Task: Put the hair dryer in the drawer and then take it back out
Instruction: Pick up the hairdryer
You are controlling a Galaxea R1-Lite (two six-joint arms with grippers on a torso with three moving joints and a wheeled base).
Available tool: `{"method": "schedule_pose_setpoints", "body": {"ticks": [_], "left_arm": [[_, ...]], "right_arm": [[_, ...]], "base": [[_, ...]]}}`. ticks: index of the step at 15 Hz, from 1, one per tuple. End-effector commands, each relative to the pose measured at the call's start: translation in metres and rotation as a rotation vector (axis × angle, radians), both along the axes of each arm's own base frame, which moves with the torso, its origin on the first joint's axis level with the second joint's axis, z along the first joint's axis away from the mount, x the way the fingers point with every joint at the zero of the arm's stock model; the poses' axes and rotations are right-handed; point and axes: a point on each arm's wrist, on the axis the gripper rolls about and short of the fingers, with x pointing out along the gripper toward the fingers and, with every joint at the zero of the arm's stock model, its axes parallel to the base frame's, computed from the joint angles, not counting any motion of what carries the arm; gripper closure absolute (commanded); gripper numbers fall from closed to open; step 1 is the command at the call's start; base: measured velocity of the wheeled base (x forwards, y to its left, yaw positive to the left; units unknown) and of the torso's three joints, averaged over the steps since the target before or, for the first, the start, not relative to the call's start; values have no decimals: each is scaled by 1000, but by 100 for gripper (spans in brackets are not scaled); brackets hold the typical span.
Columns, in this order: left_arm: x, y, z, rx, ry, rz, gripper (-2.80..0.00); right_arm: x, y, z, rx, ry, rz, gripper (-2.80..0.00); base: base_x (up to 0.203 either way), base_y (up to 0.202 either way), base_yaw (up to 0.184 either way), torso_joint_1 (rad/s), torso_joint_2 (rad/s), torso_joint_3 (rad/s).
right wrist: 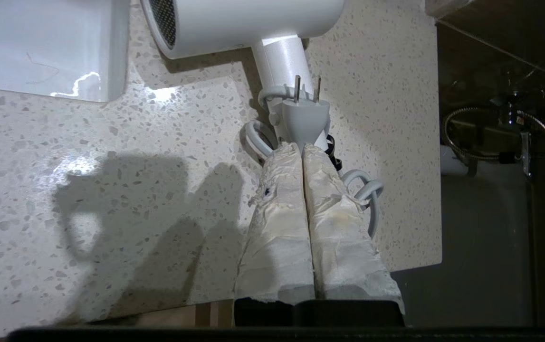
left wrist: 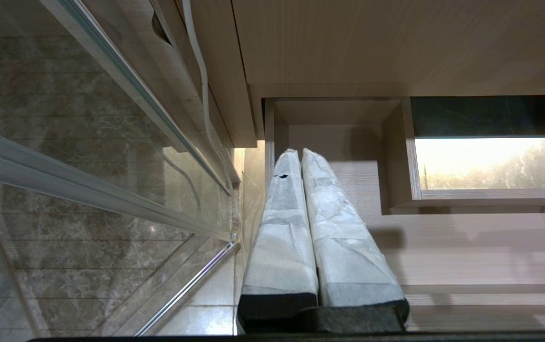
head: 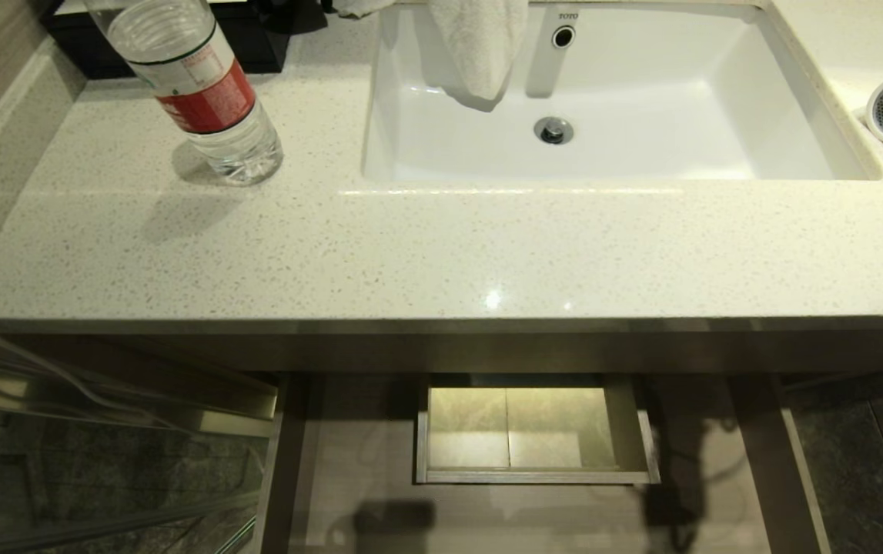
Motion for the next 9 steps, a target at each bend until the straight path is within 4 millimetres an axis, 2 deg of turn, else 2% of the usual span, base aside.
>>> {"method": "schedule_pose_setpoints", "body": {"ticks": [1, 3, 4, 5, 6, 9], "left_arm": [[0, 0, 0, 0, 1, 0, 0], [0, 0, 0, 0, 0, 0, 0], [0, 0, 0, 0, 0, -1, 0], [0, 0, 0, 0, 0, 0, 0], [0, 0, 0, 0, 0, -1, 0], [0, 0, 0, 0, 0, -1, 0]], "right_arm": [[24, -14, -9, 27, 67, -25, 0], [36, -19, -8, 34, 76, -25, 0], [41, -21, -7, 38, 76, -18, -258], [46, -23, -7, 41, 80, -1, -280], [51, -24, -5, 37, 74, 32, -280], [50, -23, -2, 27, 62, 42, -280]], "base": [[0, 0, 0, 0, 0, 0], [0, 0, 0, 0, 0, 0], [0, 0, 0, 0, 0, 0], [0, 0, 0, 0, 0, 0], [0, 0, 0, 0, 0, 0], [0, 0, 0, 0, 0, 0]]}}
